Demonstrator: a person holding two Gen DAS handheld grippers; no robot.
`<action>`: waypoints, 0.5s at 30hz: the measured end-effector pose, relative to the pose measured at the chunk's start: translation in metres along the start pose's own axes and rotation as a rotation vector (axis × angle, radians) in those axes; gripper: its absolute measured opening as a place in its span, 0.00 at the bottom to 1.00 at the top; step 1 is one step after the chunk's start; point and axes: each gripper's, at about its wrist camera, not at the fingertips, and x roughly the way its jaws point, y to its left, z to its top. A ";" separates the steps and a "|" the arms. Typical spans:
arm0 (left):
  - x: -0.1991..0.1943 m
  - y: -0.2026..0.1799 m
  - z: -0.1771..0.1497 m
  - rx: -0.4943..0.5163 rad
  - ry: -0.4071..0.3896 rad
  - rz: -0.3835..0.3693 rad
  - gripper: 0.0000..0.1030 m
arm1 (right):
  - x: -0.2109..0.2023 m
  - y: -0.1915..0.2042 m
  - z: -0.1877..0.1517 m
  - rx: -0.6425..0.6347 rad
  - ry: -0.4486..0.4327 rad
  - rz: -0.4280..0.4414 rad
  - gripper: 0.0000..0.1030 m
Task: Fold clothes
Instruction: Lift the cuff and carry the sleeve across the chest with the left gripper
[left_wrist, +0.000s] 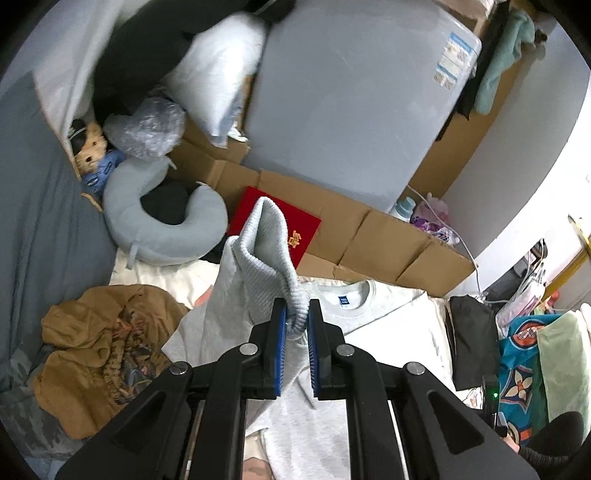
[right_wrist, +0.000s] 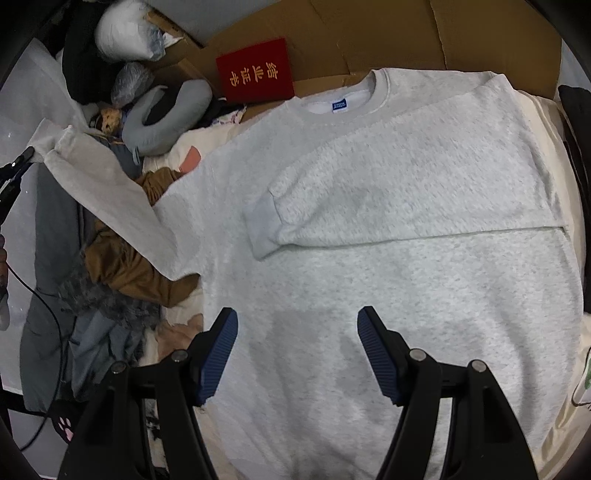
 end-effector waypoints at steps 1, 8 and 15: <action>0.003 -0.008 0.002 0.011 0.007 0.002 0.09 | -0.001 0.000 0.001 0.006 -0.004 0.006 0.64; 0.026 -0.062 0.011 0.087 0.052 -0.039 0.09 | -0.012 -0.003 0.008 0.036 -0.031 0.036 0.64; 0.056 -0.108 0.011 0.146 0.103 -0.091 0.09 | -0.028 -0.019 0.017 0.084 -0.061 0.050 0.64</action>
